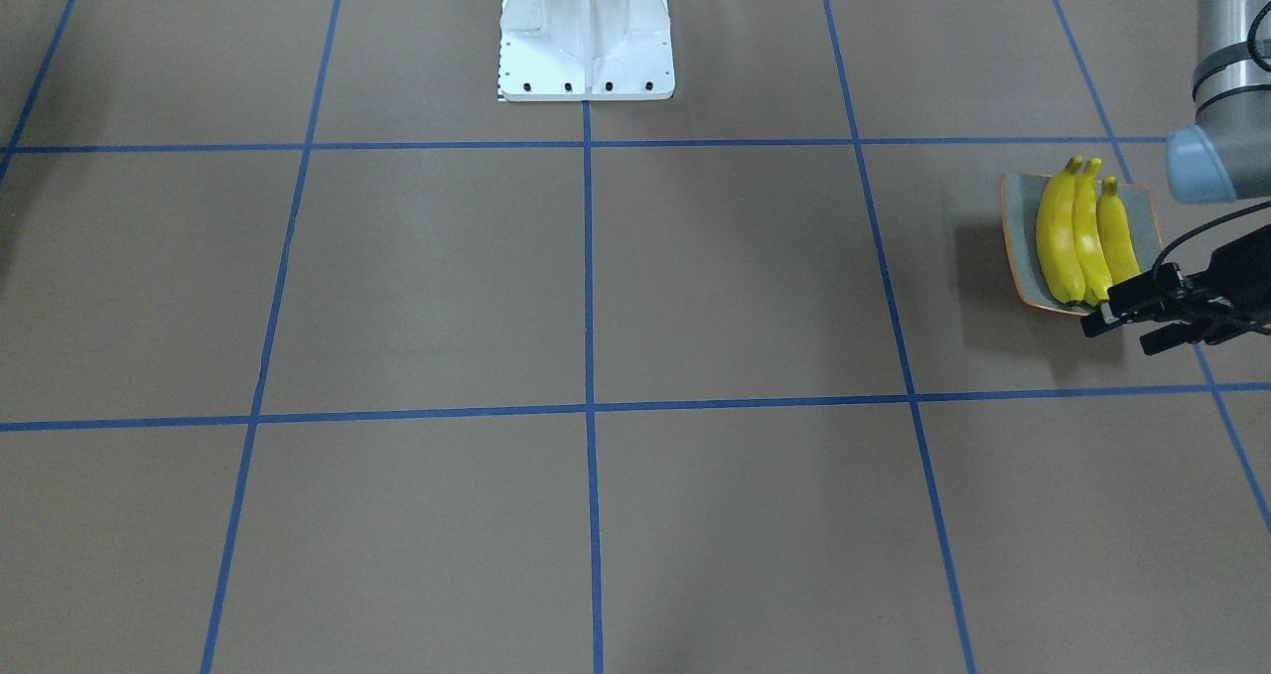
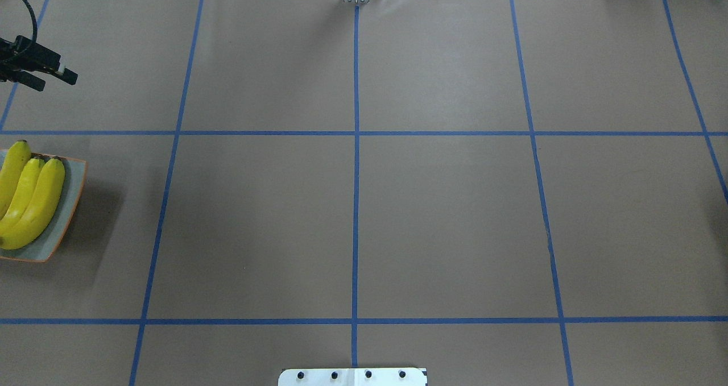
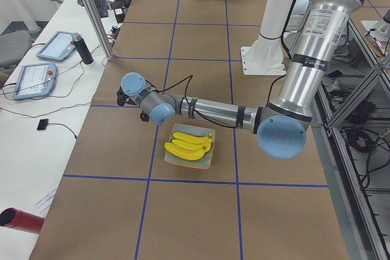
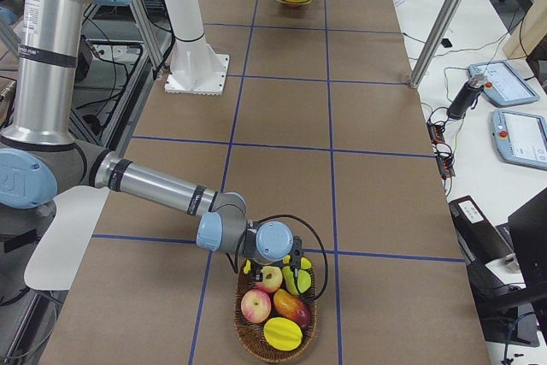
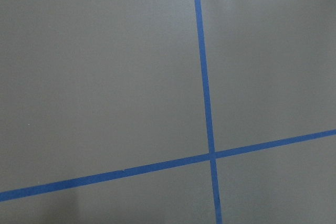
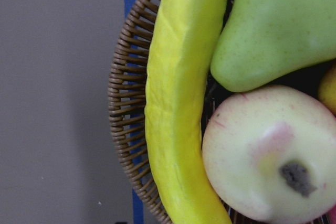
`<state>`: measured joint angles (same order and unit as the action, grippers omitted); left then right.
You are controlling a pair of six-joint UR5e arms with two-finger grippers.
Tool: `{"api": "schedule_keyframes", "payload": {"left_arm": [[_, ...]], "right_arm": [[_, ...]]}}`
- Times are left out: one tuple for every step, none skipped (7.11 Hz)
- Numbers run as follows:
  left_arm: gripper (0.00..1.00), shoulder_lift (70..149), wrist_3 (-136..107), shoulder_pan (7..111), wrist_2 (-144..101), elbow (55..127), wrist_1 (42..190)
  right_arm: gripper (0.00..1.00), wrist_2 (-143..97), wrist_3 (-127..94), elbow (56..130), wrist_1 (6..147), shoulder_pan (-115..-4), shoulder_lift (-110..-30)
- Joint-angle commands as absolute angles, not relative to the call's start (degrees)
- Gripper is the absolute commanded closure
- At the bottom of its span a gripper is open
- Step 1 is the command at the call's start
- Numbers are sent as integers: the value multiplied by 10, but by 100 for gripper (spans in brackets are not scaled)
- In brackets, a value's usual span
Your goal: Transfer all bananas from basket to plate
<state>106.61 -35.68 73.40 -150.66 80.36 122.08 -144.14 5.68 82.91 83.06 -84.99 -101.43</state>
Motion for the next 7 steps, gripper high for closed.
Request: {"api": "schedule_keyframes", "payload": {"left_arm": [[0,1067,-357,733,-1506,804,1221],[0,1067,-358,733,-1506,804,1221],[0,1067,-357,733,-1506,804,1221],[0,1067,-357,733,-1506,804,1221],[0,1068,-358,733,-1506,804,1221],[0,1068,-358,733,-1506,805,1221],[0,1069,-358,733,-1506,805,1221]], "right_arm": [[22,-1441,55,829,831,-849,-1014],[24,-1441,55,829,831,-849,-1014],[24,-1441,55,827,831,-848,-1014],[23,-1441,56,827,831,-848,-1014],[24,-1441,56,824,831,-846,-1013],[24,-1440,55,824,831,-843,-1013],[24,-1440,55,824,831,-839,-1013]]}}
